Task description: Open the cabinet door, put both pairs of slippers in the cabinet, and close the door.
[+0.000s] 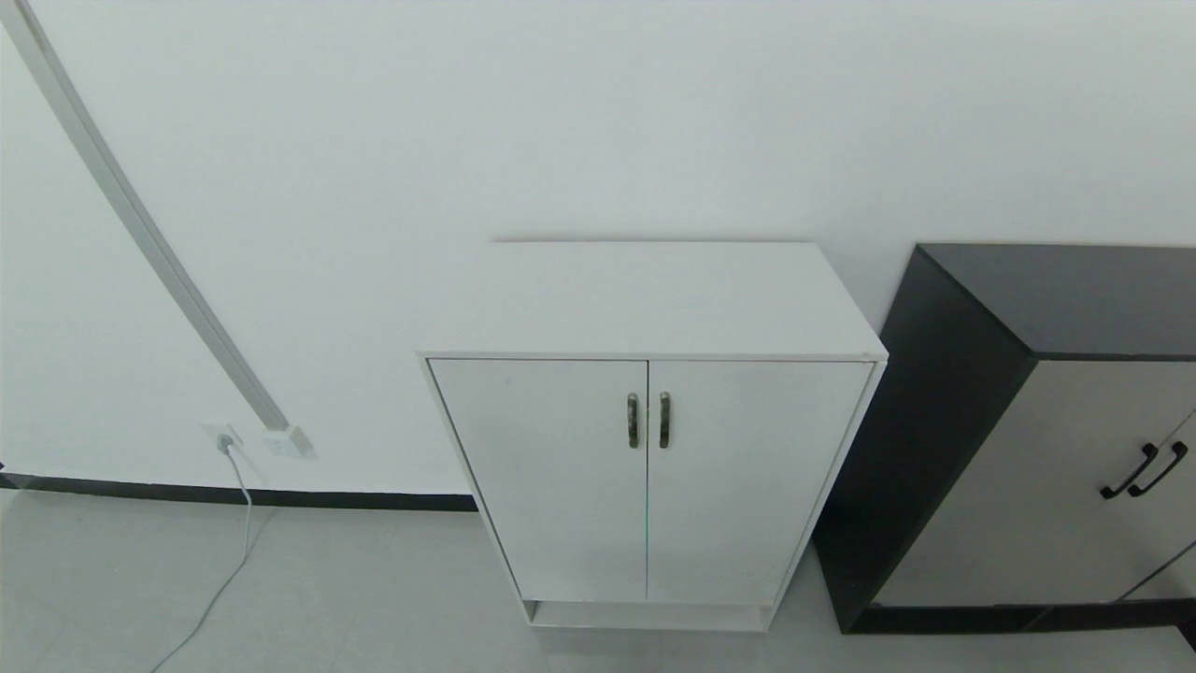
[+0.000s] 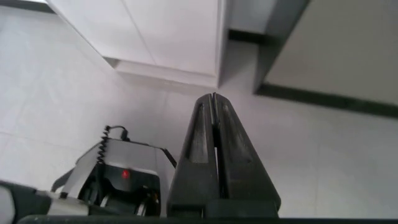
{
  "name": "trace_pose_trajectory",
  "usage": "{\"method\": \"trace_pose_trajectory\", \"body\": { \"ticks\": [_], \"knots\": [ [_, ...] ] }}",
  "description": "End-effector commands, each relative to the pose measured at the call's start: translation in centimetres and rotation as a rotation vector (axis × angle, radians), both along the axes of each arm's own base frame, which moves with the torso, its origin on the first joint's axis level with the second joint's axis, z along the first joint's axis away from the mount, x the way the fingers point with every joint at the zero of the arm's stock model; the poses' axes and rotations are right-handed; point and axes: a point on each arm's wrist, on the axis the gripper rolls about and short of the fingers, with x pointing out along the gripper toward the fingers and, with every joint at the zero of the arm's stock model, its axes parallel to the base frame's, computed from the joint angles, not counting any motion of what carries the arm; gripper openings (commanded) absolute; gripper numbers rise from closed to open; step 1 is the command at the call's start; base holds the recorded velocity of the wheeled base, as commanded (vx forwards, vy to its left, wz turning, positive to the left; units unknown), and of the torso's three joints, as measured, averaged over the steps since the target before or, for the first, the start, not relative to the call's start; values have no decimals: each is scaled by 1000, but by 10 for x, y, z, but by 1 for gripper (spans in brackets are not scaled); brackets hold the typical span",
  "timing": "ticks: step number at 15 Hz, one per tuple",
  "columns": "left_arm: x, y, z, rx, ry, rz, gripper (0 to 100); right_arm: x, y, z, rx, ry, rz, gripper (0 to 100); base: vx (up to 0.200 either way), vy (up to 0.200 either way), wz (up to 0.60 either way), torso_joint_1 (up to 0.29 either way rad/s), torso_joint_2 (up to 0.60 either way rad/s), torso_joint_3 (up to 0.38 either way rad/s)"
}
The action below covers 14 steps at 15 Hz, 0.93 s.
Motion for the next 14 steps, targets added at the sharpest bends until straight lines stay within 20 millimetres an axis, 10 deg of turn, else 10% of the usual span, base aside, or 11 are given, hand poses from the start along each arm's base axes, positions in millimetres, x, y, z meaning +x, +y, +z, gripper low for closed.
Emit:
{"method": "trace_pose_trajectory", "body": {
  "ticks": [1, 14],
  "knots": [
    [0, 0, 0, 0, 2, 0, 0, -7, -2, -2, 14, -37, 21, 0, 0, 0, 0, 0, 0, 0],
    [0, 0, 0, -1, 2, 0, 0, -19, -5, -4, 21, -117, 67, 0, 0, 0, 0, 0, 0, 0]
  ]
}}
